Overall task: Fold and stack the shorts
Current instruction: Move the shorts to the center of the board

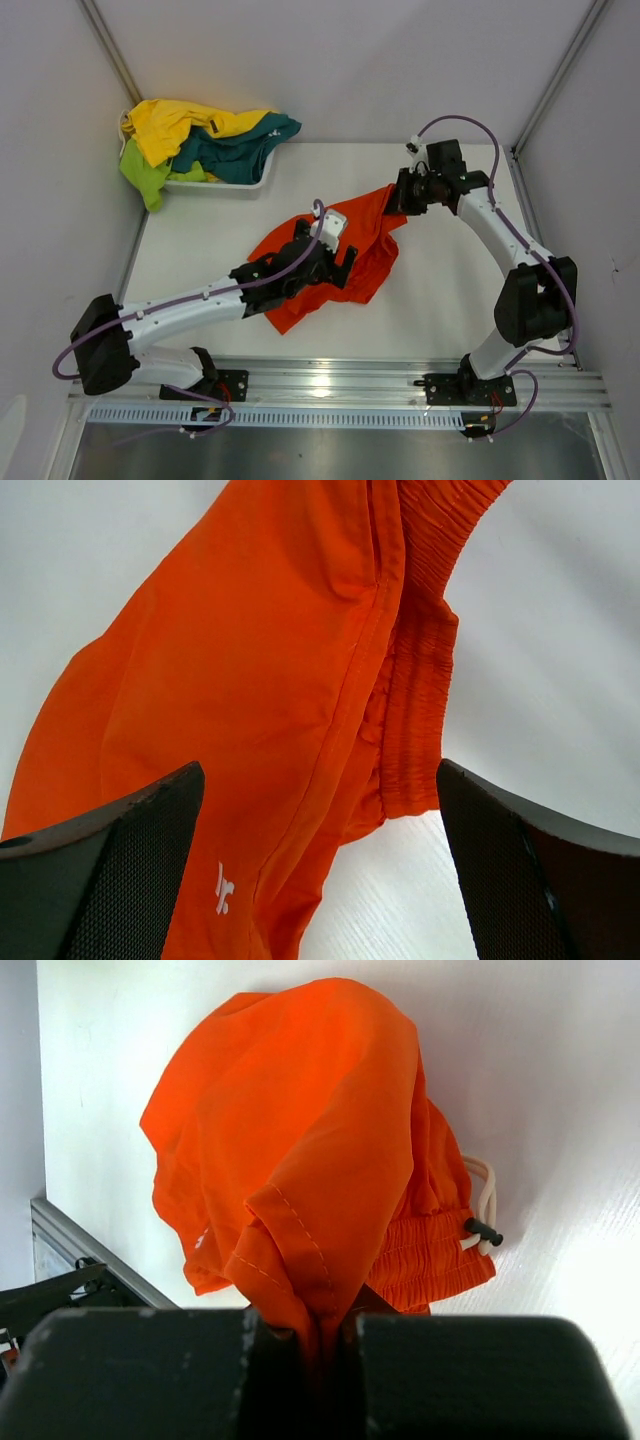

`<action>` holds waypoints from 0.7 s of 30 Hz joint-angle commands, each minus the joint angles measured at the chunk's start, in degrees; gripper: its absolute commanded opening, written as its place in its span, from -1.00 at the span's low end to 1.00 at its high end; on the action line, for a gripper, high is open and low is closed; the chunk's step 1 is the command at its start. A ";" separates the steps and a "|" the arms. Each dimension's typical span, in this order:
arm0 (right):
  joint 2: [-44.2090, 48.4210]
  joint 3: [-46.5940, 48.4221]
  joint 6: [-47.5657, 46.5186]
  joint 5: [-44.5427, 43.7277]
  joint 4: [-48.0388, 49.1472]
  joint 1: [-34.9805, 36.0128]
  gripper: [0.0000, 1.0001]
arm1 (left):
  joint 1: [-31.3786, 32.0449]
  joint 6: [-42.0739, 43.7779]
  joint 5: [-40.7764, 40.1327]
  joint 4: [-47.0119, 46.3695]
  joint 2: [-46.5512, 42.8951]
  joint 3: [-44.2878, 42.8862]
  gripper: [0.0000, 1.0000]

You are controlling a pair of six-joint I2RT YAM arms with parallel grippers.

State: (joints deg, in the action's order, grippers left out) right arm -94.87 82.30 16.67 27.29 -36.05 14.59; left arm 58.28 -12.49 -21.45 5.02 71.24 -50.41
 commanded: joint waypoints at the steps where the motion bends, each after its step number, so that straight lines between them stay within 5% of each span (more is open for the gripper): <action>1: 3.55 0.40 -1.90 -2.33 -0.51 0.35 -1.00 | 1.83 3.35 -2.54 -2.98 2.49 -3.29 0.99; 6: 3.11 2.16 -2.25 -1.97 -2.27 0.35 -1.00 | 3.77 8.88 -1.22 -10.81 4.43 -0.40 0.99; 12: 2.50 3.74 -5.05 -7.33 -4.72 0.53 -1.00 | 4.30 7.40 -4.47 -6.08 2.42 2.60 0.98; 21: 0.92 3.30 -6.12 -10.77 -4.82 0.35 -1.00 | 4.30 -6.39 -10.97 19.82 -7.17 6.12 0.98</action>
State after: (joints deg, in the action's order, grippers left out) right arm -93.43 83.09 11.86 18.35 -41.06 14.92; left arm 62.30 -12.47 -27.77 13.63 66.94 -44.18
